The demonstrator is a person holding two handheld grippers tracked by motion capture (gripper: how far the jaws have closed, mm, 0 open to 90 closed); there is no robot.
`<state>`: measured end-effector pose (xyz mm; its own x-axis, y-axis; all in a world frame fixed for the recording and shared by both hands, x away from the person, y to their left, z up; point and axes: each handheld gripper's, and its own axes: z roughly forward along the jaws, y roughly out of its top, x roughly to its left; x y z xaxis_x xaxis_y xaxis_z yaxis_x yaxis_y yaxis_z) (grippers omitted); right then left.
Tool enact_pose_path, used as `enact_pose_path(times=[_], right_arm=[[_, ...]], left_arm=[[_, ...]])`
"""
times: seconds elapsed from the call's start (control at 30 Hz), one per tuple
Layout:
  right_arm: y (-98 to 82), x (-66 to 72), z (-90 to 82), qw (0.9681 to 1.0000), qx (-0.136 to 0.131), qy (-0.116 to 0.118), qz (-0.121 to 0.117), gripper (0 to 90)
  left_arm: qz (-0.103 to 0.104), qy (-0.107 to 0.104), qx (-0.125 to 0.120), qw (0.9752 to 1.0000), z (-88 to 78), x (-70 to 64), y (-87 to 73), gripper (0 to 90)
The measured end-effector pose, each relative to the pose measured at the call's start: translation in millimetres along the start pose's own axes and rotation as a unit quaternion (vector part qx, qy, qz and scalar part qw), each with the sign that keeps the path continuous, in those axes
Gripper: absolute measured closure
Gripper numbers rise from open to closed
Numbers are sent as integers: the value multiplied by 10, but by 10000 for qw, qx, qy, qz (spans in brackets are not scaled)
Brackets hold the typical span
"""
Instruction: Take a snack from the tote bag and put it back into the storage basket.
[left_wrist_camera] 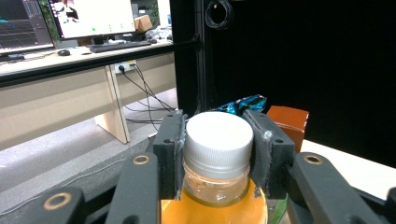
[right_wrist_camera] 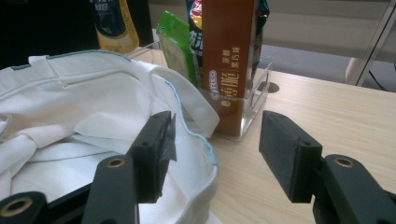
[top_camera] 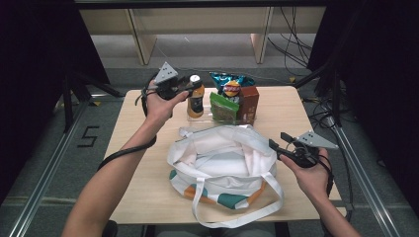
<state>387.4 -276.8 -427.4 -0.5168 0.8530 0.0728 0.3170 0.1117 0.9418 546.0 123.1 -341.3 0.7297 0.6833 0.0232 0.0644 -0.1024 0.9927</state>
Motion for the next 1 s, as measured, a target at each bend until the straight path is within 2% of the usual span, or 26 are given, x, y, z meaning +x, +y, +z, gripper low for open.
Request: enact_pose_path(times=[0.43, 0.6, 1.0], right_arm=[[6, 3, -12, 10000, 39, -30, -8, 447], [3, -6, -5, 10000, 9, 18, -29, 447], [7, -4, -10, 10000, 15, -44, -61, 447]], left_arm=[[-57, 1, 59, 10000, 55, 64, -73, 590], [-58, 6, 77, 10000, 74, 65, -92, 590], [-33, -9, 106, 9999, 104, 58, -102, 590]])
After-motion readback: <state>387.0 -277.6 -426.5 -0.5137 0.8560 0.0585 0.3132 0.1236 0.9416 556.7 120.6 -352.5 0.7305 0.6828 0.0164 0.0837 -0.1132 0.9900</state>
